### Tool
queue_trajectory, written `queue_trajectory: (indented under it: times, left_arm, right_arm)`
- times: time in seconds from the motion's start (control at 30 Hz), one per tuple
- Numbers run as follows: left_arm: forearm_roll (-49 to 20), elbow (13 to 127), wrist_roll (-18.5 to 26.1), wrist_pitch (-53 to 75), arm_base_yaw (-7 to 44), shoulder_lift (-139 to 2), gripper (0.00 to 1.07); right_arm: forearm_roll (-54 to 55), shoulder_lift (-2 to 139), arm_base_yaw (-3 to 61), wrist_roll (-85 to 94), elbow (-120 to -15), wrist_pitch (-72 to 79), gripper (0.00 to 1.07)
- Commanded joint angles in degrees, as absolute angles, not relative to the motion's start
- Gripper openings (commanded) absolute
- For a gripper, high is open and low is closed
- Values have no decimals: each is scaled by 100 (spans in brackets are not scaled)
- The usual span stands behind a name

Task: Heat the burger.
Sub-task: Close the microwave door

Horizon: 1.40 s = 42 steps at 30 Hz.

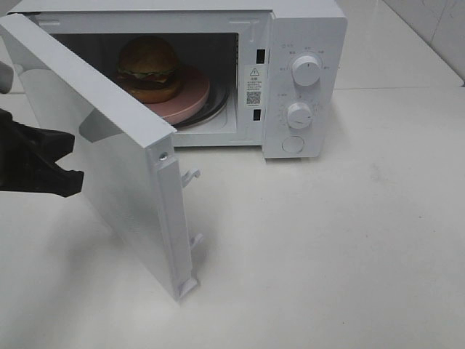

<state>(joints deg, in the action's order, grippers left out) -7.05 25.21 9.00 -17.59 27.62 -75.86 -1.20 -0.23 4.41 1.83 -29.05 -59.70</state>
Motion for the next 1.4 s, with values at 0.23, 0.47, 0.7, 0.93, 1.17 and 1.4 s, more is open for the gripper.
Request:
queue_trajectory:
  times: [0.23,0.47,0.7,0.93,1.17,1.4]
  left_arm:
    - [-510,3146,516,-2292,3140,-8394,0]
    - [-510,3690,498,-2441,3421,-9001,0]
    - [-510,4142,418,-2550,3455,-9425,0]
    - [-533,4418,413,-3002,3484,-9666,0]
    - [-533,4968,367,-3042,3484,-10061,0]
    - [-527,5552,183,-3060,3484,-10508,0]
  right_arm:
    - [-143,-178,395,201,-2899,-5924,76]
    - [-143,-178,395,201,-2899,-5924,76]
    - [-143,-178,395,201,-2899,-5924,76]
    - [-143,-178,395,201,-2899,-5924,76]
    - [-143,-178,395,201,-2899,-5924,75]
    - [-143,-178,395,201,-2899,-5924,75]
